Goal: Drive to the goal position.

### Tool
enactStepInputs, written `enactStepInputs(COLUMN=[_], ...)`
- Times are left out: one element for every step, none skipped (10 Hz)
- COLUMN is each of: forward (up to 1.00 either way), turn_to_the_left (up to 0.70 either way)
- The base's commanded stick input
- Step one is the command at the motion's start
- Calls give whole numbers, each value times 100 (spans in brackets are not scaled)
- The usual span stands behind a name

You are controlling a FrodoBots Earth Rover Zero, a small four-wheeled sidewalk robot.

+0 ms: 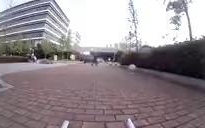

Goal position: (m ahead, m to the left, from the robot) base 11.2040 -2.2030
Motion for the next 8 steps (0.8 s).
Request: enactStepInputs(forward=[70,70,70,70,70,70,70,70], turn_to_the_left=[0,0,-2,-8,-14,-14,-14,-14])
